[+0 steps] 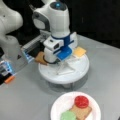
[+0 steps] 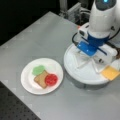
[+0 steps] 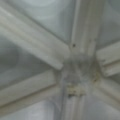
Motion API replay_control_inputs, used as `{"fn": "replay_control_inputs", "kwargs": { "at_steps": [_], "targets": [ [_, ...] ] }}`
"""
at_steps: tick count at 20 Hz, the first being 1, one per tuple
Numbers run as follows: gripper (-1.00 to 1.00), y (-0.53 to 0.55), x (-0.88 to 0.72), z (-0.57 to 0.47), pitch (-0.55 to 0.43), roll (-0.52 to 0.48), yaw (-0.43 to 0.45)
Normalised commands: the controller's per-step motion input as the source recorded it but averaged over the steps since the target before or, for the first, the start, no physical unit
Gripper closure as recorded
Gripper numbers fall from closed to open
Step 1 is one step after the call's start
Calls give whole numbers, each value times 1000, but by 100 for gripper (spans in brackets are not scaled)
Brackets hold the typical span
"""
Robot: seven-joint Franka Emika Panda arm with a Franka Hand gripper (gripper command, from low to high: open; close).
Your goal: Ingredient selection for cheeseburger or sandwich
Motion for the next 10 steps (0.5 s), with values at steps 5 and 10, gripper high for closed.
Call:
{"fn": "replay_control_inputs", "kwargs": {
  "at_steps": [5, 10],
  "targets": [
    [-100, 5, 173, 5, 38, -123, 110],
    [-100, 18, 169, -47, 21, -100, 91]
  ]
}}
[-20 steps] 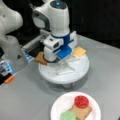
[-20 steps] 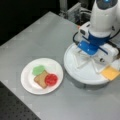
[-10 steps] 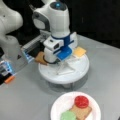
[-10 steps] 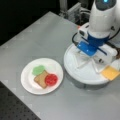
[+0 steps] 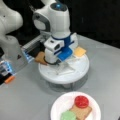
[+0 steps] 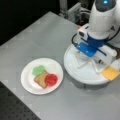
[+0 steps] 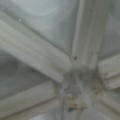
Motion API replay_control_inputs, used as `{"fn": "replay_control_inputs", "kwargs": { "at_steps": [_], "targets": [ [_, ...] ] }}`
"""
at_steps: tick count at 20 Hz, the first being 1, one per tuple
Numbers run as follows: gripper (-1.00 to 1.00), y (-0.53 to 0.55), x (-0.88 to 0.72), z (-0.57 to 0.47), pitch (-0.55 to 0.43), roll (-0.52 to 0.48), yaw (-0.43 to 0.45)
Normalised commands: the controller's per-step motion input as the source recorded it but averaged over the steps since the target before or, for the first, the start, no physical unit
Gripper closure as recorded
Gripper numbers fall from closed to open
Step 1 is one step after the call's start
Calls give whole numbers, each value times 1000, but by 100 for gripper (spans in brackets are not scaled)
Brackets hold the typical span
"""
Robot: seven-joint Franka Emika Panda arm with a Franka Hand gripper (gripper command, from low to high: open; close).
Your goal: Ingredient selection for cheeseburger or sandwich
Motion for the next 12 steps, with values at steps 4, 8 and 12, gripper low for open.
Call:
{"fn": "replay_control_inputs", "kwargs": {
  "at_steps": [4, 8, 12],
  "targets": [
    [-100, -25, 154, -25, 21, -93, 103],
    [-100, -51, 130, -26, 15, -93, 119],
    [-100, -60, 57, -49, 18, -105, 173]
  ]
}}
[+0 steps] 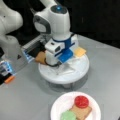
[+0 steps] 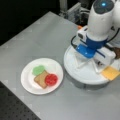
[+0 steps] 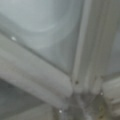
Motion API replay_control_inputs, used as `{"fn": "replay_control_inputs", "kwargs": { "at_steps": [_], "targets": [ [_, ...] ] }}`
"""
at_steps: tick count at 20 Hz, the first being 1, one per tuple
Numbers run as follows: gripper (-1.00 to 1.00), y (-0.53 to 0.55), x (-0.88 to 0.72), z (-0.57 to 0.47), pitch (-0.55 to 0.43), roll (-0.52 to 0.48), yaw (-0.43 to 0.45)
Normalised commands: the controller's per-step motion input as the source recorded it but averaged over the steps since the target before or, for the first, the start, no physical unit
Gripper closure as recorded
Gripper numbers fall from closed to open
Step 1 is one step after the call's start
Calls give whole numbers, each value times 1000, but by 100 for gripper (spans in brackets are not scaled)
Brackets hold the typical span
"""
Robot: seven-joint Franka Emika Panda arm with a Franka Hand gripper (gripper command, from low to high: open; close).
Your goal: Ingredient selection for cheeseburger or sandwich
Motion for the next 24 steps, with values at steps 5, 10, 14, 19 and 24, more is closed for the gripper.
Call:
{"fn": "replay_control_inputs", "kwargs": {
  "at_steps": [5, 10, 14, 19, 24],
  "targets": [
    [-100, -54, -61, -35, 13, -117, 315],
    [-100, -30, -152, -45, 3, -98, 416],
    [-100, -31, -202, -67, -10, -72, 464],
    [-100, -50, -235, -94, 15, -8, 506],
    [-100, -68, -234, -91, 27, 23, 441]
  ]
}}
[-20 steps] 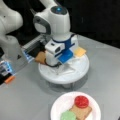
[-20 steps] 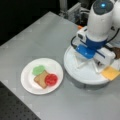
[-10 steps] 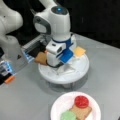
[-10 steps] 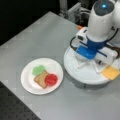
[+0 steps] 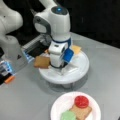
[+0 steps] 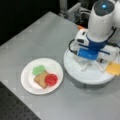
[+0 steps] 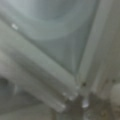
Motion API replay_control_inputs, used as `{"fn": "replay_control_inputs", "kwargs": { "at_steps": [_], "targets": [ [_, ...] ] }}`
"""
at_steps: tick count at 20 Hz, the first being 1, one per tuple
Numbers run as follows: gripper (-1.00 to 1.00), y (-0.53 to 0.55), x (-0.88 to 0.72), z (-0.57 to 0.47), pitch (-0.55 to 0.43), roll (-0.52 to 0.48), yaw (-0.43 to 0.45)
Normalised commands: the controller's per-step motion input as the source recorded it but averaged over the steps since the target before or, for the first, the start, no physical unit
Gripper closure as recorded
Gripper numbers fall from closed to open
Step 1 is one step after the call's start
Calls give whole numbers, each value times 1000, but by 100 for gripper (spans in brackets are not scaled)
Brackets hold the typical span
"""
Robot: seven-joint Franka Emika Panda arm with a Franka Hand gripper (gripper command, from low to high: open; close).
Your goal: Ingredient selection for cheeseburger or sandwich
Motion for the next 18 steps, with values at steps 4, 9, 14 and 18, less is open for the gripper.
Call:
{"fn": "replay_control_inputs", "kwargs": {
  "at_steps": [4, 9, 14, 18],
  "targets": [
    [-100, -93, -214, -71, 68, 51, 402],
    [-100, -93, -153, -30, 101, 24, 357],
    [-100, -121, -43, 8, 118, -47, 435],
    [-100, -145, 41, 52, 90, -73, 526]
  ]
}}
